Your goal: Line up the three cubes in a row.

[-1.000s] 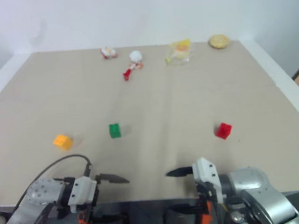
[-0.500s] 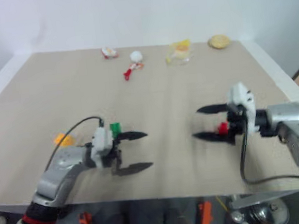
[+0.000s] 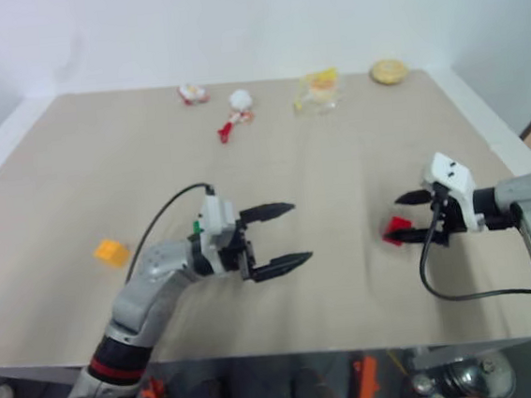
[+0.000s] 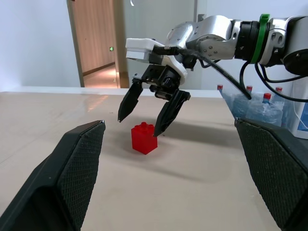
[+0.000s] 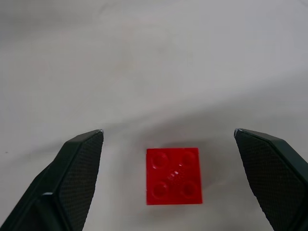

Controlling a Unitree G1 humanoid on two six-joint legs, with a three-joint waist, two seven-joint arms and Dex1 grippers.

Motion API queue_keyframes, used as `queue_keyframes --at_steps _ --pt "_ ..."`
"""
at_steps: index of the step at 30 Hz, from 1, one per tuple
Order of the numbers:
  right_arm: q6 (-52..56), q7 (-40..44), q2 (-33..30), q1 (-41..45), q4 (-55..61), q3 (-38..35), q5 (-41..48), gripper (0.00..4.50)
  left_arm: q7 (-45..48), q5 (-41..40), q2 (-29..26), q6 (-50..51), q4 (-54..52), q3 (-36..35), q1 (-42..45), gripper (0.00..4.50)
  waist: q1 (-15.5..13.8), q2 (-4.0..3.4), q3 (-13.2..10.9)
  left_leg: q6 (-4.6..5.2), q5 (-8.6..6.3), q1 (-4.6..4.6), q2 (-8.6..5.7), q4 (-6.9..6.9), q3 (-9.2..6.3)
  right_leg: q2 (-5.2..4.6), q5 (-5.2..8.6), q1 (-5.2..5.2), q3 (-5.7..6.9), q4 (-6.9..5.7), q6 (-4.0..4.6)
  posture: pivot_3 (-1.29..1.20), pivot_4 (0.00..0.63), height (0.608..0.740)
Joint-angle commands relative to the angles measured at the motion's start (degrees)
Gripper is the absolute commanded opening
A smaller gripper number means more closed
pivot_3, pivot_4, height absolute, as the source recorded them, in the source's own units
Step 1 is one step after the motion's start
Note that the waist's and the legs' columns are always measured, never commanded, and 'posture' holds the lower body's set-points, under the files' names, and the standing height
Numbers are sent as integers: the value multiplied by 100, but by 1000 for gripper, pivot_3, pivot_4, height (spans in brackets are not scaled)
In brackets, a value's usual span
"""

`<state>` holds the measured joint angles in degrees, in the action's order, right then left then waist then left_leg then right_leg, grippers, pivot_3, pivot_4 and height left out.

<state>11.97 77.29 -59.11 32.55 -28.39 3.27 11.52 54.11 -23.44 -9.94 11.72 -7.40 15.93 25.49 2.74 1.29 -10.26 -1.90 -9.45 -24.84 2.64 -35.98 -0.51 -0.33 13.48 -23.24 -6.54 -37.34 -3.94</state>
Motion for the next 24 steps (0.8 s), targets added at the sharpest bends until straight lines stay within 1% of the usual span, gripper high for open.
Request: queue_keyframes --at_steps 1,2,3,4,7,11,12,13,17,19,24 --pt "-215 -53 95 143 -275 96 -280 4500 -46 -23 61 -27 -84 -16 90 4464 0 0 0 0 0 0 0 -4 2 0 -2 0 -3 0 -1 0 150 740" --pt "-206 -48 119 169 -337 121 -319 4500 -47 -21 66 -34 -75 -17 91 4464 1 0 0 0 0 0 0 -4 2 0 -3 1 -3 0 -1 0 150 740" --pt "-159 -36 150 202 -412 143 -358 4250 -52 -11 72 -50 -62 -21 96 4491 0 -1 0 -1 1 0 -1 -7 4 0 -7 0 -7 0 -3 0 150 740" --pt "-136 -22 176 227 -476 161 -394 4250 -56 -2 78 -63 -50 -27 103 4491 0 -2 0 0 1 0 -1 -7 4 0 -8 0 -7 0 -2 0 150 740" --pt "-161 -27 292 346 -675 151 -470 3264 -71 11 100 -92 -7 -45 137 4500 3 -2 0 -1 2 0 -1 -8 6 0 -11 -1 -11 0 -3 0 150 740" --pt "-160 -19 388 523 -872 154 -566 1799 -103 18 156 -119 60 -79 196 4500 1 -2 0 0 2 4 -1 -8 7 1 -13 1 -12 0 -2 0 150 740" --pt "-158 -7 394 543 -888 157 -580 1468 -113 21 170 -125 75 -88 209 4500 1 -2 0 0 2 4 -2 -8 7 1 -13 1 -12 0 -2 0 150 740" --pt "-146 6 398 555 -885 148 -576 1268 -129 21 182 -131 93 -98 220 4500 1 -2 0 0 3 3 -2 -8 7 1 -13 1 -12 0 -2 0 150 740" --pt "-19 94 409 570 -649 47 -430 1271 -111 -4 128 -133 100 -150 186 4500 1 -2 0 0 2 2 -2 -6 7 1 -11 0 -14 0 -5 0 150 740" --pt "147 213 425 535 -143 17 -260 1271 -18 -14 -58 -114 7 -202 66 4500 8 -4 0 0 2 2 -2 -3 6 2 -11 -1 -14 0 -4 0 150 740" --pt "1094 363 546 514 1601 202 161 1271 403 -150 -788 -89 -196 -440 -343 4500 84 -7 0 0 2 16 4 14 3 13 -13 -5 -18 -10 -3 0 150 740"
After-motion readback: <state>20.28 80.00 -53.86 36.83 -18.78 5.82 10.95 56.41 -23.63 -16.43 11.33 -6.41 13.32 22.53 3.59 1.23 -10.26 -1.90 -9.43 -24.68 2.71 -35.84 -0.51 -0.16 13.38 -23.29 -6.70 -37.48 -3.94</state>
